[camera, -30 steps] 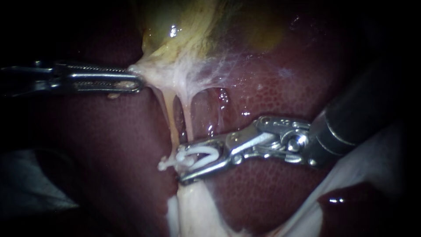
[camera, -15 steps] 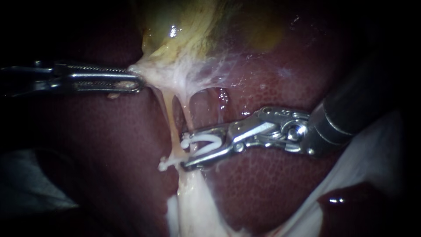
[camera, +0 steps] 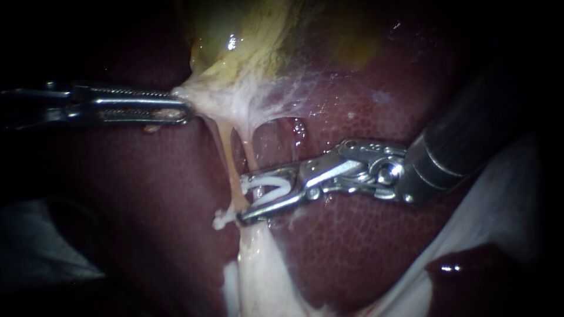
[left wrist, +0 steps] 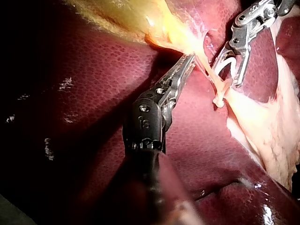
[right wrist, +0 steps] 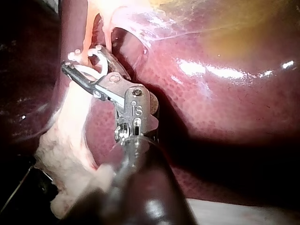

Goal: Clipping second clip left tube

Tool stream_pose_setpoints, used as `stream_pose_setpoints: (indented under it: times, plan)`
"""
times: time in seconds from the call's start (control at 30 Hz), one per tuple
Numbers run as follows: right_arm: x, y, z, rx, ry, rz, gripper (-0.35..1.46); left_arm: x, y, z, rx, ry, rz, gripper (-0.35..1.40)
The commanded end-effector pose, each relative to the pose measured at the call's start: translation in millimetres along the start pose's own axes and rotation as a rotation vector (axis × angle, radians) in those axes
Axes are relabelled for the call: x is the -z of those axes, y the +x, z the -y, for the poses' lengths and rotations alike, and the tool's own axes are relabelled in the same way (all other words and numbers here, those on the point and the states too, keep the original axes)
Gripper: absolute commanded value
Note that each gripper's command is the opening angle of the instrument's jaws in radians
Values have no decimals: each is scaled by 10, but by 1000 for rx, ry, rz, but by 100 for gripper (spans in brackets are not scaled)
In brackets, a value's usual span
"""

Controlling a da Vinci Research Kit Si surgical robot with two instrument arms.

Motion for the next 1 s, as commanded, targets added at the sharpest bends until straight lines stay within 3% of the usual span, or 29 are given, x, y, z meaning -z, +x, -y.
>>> stream_pose_setpoints:
  times: [0.03, 0.3, 0.77, 1.0]
  plan:
    - [-2, 0, 1, 0, 6, 2, 50, 0, 0, 0, 0, 0, 0, -35]
    - [-16, -1, 3, 9, 39, 20, 50, 0, 0, 0, 0, 1, 0, -35]
    - [-43, 2, 12, 46, 147, -2, 50, 0, 0, -1, 0, 1, 0, -35]
    - [-57, 1, 12, 56, 151, 3, 50, -1, 1, -1, 0, 2, 0, -35]
